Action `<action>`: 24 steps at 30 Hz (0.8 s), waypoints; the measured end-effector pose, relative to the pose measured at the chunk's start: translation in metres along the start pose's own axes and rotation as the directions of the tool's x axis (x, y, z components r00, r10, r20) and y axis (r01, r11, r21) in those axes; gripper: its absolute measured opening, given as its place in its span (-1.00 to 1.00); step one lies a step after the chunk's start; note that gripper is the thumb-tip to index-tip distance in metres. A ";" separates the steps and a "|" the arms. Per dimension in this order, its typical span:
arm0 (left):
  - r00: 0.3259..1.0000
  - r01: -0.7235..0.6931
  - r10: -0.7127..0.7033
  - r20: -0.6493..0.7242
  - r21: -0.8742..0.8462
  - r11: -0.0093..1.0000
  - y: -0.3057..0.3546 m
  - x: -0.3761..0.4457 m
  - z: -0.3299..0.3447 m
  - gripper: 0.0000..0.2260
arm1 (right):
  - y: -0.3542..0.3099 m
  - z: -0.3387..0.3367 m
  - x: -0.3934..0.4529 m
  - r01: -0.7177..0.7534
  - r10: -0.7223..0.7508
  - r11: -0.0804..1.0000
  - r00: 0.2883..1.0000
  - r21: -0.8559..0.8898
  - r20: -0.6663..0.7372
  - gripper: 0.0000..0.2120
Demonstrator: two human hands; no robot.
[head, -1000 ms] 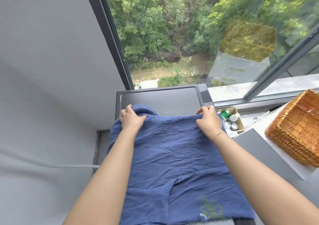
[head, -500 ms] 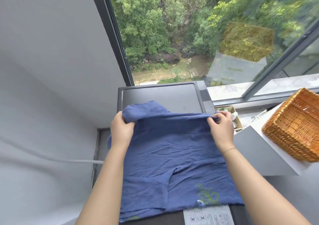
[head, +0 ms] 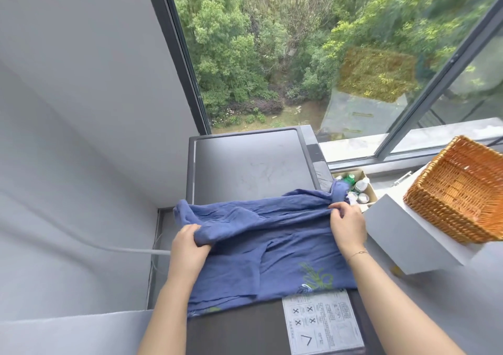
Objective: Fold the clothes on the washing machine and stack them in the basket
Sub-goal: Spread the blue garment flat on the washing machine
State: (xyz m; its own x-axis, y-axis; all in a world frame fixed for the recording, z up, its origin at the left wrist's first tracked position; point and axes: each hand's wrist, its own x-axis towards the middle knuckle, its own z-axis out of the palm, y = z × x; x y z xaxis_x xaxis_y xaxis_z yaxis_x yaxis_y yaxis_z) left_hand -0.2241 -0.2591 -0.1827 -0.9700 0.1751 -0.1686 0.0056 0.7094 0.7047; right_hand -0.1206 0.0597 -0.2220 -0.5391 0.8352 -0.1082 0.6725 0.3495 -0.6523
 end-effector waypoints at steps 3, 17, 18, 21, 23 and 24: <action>1.000 0.009 -0.010 -0.015 -0.009 1.000 0.003 -0.004 -0.003 -0.81 | -0.012 -0.006 0.009 -0.152 0.146 0.977 0.988 0.146 0.055 -0.77; 1.000 -0.014 0.014 -0.004 -0.010 1.000 0.017 -0.005 -0.003 -0.82 | -0.026 -0.020 0.016 -0.205 0.570 0.276 0.822 0.939 0.012 -0.72; 1.000 -0.025 0.025 -0.001 -0.004 1.000 0.016 -0.005 -0.001 -0.82 | -0.018 -0.015 0.008 -0.261 0.614 0.255 0.788 0.931 0.052 -0.69; 0.997 -0.074 0.074 0.013 -0.002 0.997 0.011 -0.006 -0.002 -0.82 | -0.007 -0.007 -0.009 -0.412 0.661 0.337 0.744 0.847 0.098 -0.76; 0.996 -0.086 0.085 0.040 0.000 0.996 0.009 -0.006 -0.005 -0.75 | -0.007 -0.011 -0.010 -0.437 0.635 0.382 0.764 0.815 0.112 -0.71; 0.996 -0.077 0.077 0.051 -0.007 0.997 0.008 -0.006 -0.006 -0.74 | -0.008 -0.014 -0.009 -0.451 0.611 0.373 0.777 0.811 0.152 -0.66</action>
State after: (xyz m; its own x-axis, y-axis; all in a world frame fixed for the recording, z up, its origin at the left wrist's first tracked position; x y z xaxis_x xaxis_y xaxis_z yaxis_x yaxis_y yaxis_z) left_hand -0.2200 -0.2585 -0.1715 -0.9529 0.2643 -0.1486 0.0788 0.6891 0.7203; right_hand -0.1143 0.0554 -0.2057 -0.0848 0.7982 -0.5964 0.0829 -0.5908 -0.8025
